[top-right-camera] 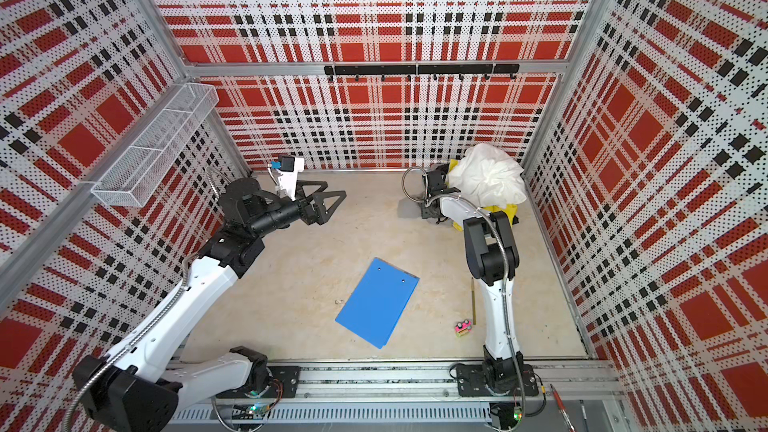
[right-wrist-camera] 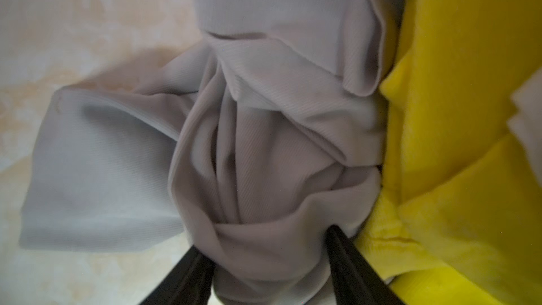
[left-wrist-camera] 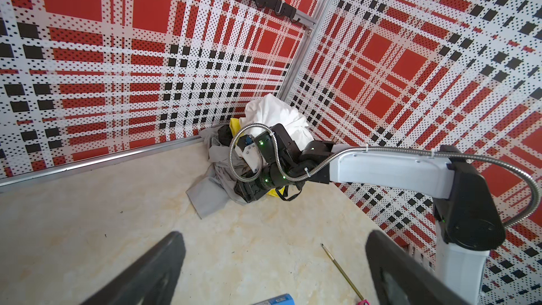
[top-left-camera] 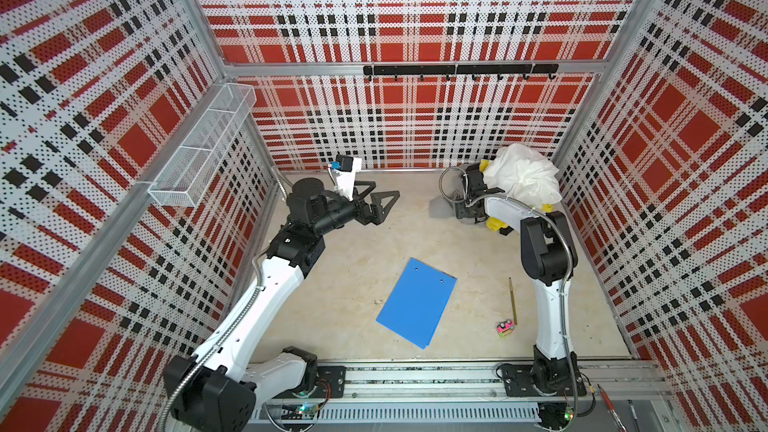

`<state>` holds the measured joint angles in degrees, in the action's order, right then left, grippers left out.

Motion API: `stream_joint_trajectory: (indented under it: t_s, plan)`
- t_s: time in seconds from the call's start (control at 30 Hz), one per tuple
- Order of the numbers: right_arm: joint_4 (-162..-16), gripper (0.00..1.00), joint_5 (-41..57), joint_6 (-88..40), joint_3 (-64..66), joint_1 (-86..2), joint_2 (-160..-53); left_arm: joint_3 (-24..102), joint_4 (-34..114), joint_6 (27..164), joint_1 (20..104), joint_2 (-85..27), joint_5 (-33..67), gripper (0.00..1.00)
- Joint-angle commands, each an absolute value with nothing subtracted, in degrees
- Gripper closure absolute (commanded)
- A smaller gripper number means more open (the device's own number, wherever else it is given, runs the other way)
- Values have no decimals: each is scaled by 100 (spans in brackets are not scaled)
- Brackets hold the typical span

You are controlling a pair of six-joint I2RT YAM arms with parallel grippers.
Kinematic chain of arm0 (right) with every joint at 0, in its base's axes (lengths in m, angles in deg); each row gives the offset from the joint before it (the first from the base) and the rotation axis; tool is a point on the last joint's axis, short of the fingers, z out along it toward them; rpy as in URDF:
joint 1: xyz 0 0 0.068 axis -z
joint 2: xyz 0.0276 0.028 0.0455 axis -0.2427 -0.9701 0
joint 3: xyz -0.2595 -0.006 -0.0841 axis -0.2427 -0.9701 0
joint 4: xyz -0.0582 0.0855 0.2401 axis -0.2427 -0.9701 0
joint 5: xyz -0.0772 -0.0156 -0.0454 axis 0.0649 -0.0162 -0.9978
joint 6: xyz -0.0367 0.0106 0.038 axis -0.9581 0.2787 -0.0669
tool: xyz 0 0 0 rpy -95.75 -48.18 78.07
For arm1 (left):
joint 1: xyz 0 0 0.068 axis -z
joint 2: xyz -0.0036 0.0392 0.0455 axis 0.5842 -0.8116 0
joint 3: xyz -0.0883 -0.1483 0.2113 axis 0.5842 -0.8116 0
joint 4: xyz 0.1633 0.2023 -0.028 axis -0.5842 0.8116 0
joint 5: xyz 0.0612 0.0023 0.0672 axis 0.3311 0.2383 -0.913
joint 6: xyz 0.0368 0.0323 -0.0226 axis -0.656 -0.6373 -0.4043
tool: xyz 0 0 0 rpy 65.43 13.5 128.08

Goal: Pick out a specific cloth from the pile

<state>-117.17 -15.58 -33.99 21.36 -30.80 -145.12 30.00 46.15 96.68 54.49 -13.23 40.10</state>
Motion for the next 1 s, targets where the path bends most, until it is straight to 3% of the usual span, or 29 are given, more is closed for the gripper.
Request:
stream_joint_trajectory:
  t_s: [0.0, 0.1, 0.2, 0.63, 0.97]
  plan:
    - [-11306, 56, -1784, -3419, 2331, -3087, -14414, 2955, 4473, 9710, 5480, -1282, 4104, 1]
    - [-11199, 82, -1827, -3375, 2210, -3087, -14213, 2960, 4459, 9719, 5489, -1284, 4113, 1]
    - [-10968, 92, -1770, -3354, 1926, -3099, -13735, 2955, 4465, 9707, 5495, -1267, 4110, 1]
    - [-10463, 99, 15, -2735, 1522, -2909, -11908, 2890, 4366, 9670, 5497, -1131, 4209, 1]
    - [-10596, 99, 174, -2631, 1996, -2872, -11474, 2876, 4347, 9672, 5496, -1082, 4242, 1]
